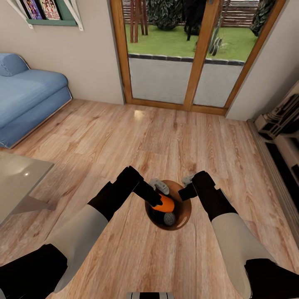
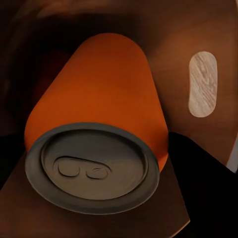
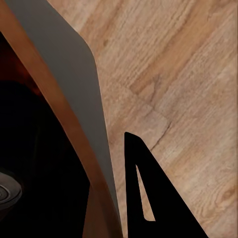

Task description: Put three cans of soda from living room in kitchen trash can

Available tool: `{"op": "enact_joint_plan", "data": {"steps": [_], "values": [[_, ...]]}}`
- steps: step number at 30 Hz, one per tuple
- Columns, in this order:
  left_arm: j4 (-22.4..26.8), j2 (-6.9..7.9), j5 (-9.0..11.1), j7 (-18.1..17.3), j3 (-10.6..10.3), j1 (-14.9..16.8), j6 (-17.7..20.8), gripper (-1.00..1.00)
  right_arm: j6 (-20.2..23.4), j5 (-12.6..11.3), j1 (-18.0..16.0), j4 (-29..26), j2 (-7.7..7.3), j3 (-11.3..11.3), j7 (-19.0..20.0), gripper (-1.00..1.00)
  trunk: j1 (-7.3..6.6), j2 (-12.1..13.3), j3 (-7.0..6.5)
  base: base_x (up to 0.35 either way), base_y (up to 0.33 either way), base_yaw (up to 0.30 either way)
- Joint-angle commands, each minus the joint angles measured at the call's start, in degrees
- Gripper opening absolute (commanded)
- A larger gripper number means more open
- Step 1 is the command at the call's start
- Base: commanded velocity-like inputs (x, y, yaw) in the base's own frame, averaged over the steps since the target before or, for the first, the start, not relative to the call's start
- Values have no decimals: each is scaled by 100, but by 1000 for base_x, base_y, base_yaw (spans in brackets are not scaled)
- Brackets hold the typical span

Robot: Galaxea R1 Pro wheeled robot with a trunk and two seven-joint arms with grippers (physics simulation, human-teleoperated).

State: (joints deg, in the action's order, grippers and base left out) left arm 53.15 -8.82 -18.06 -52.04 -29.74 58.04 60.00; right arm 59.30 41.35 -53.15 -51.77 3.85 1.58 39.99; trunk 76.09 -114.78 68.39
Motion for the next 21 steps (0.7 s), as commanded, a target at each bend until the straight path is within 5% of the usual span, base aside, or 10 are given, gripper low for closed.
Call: {"op": "enact_joint_plan", "data": {"steps": [1, 21], "values": [[2, 3, -158, 8, -5, -3, 0, -100, 70, -230, -3, -462, 1, 1, 18, -100, 0, 0, 0, 0, 0, 0], [317, -6, -40, -111, -23, -12, 0, -100, 70, -233, -3, -457, -7, -8, 18, -100, 0, 0, 0, 0, 0, 0]]}}
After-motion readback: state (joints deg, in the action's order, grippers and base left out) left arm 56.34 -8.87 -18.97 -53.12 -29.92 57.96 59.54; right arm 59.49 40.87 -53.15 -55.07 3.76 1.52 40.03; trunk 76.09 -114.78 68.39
